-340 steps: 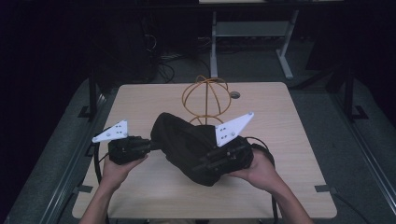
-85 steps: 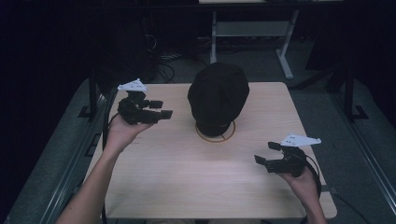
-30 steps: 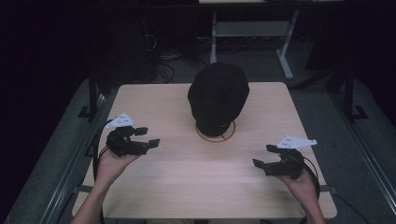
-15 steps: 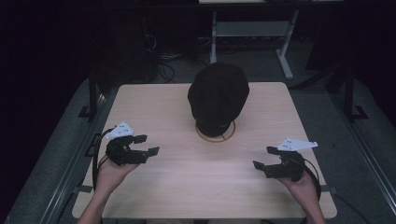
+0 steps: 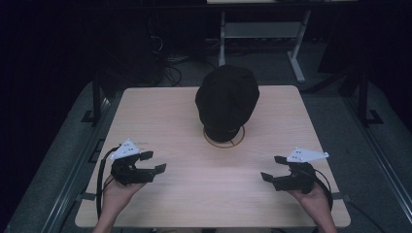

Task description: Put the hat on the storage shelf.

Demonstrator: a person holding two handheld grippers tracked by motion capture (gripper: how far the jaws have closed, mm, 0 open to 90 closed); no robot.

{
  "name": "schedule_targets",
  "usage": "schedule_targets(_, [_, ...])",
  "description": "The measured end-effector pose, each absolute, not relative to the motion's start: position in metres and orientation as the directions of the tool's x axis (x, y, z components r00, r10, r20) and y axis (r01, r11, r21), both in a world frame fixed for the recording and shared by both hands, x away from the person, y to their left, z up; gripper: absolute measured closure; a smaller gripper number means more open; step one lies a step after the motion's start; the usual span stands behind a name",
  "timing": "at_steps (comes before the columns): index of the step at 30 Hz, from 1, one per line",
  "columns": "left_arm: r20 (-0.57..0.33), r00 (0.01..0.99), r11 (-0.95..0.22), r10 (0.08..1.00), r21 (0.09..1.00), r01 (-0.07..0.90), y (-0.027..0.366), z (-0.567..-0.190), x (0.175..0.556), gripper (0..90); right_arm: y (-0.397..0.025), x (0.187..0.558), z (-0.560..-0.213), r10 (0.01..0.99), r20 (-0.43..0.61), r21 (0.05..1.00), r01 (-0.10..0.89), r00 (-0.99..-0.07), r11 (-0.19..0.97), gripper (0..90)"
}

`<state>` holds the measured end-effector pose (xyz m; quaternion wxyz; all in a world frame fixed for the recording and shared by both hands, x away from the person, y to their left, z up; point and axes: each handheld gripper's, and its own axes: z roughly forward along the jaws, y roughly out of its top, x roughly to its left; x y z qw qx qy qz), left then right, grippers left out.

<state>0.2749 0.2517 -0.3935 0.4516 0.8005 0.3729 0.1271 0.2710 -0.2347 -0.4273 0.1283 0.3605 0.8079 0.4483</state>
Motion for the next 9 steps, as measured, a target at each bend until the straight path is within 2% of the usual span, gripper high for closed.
schedule_targets(2, [-0.101, 0.698, -0.356, 0.709, 0.803, 0.478, 0.248, -0.396, 0.272, 26.8, -0.234, 0.271, -0.427, 0.698, 0.112, 0.822, 0.460, -0.708, 0.335, 17.7])
schedule_targets(9, [-0.097, 0.699, -0.369, 0.709, 0.793, 0.484, 0.245, -0.408, 0.265, 27.8, -0.232, 0.271, -0.430, 0.696, 0.101, 0.825, 0.451, -0.711, 0.341, 17.6])
